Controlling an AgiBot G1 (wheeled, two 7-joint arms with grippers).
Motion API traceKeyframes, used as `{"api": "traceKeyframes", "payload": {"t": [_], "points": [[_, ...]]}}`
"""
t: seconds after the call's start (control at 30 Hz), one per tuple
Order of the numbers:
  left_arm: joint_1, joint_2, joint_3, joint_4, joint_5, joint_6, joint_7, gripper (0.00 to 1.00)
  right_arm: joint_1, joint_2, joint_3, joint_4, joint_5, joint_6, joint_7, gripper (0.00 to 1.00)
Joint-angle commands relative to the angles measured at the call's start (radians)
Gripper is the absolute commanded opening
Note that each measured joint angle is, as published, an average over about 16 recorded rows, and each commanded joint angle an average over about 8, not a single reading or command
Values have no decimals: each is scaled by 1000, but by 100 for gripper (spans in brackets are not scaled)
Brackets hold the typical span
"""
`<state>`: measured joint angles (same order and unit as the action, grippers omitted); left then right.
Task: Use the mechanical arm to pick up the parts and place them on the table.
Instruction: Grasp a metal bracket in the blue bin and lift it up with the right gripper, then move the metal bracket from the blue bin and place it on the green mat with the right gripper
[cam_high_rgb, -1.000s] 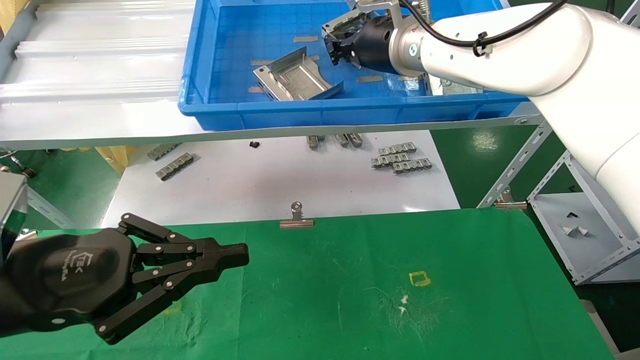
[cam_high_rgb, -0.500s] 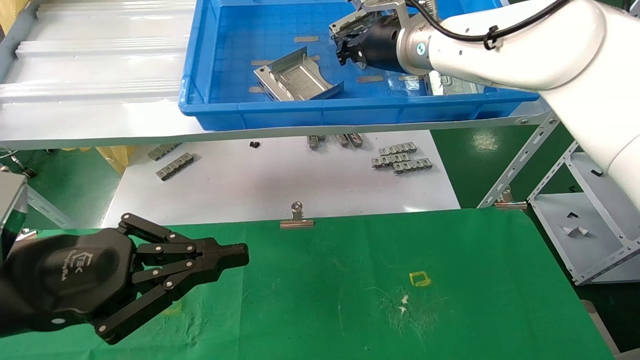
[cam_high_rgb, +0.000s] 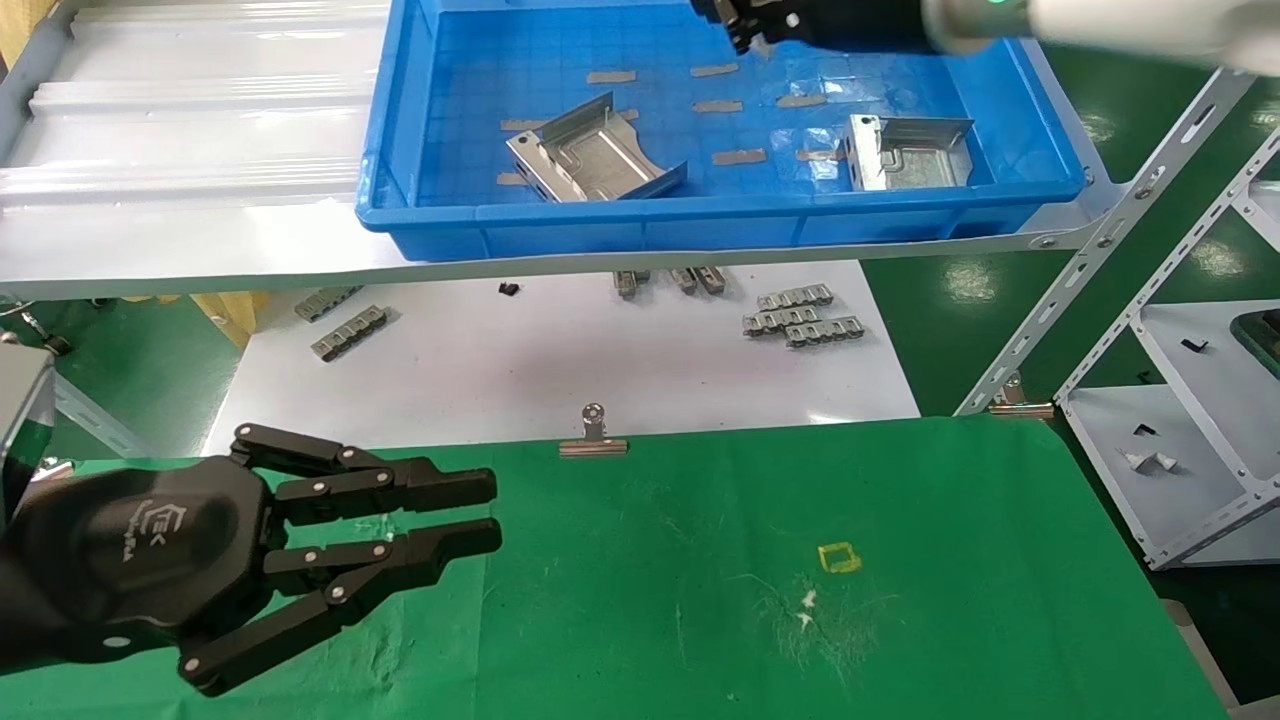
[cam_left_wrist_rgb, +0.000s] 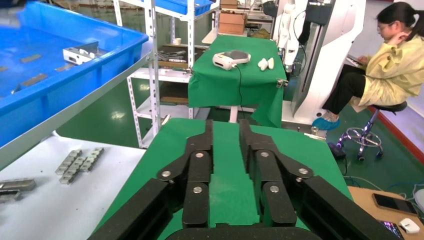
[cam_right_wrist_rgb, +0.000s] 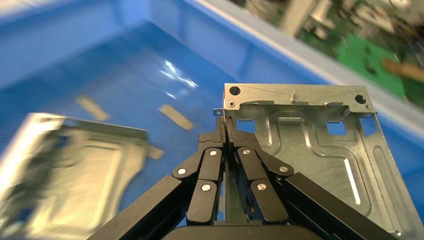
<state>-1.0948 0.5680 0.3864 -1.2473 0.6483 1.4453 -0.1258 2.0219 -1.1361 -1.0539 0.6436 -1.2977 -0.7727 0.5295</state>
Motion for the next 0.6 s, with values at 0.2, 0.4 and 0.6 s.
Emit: {"api": "traceKeyframes", "payload": {"t": [0.2, 0.4, 0.6], "points": [[0, 0, 0, 0, 0, 0, 0, 100, -2, 189, 99, 137, 181, -292, -256, 0], [0, 0, 0, 0, 0, 0, 0, 100, -28, 336, 136, 199, 299, -597, -446, 0], [0, 0, 0, 0, 0, 0, 0, 100, -63, 445, 90, 232, 352, -808, -560, 0]]}}
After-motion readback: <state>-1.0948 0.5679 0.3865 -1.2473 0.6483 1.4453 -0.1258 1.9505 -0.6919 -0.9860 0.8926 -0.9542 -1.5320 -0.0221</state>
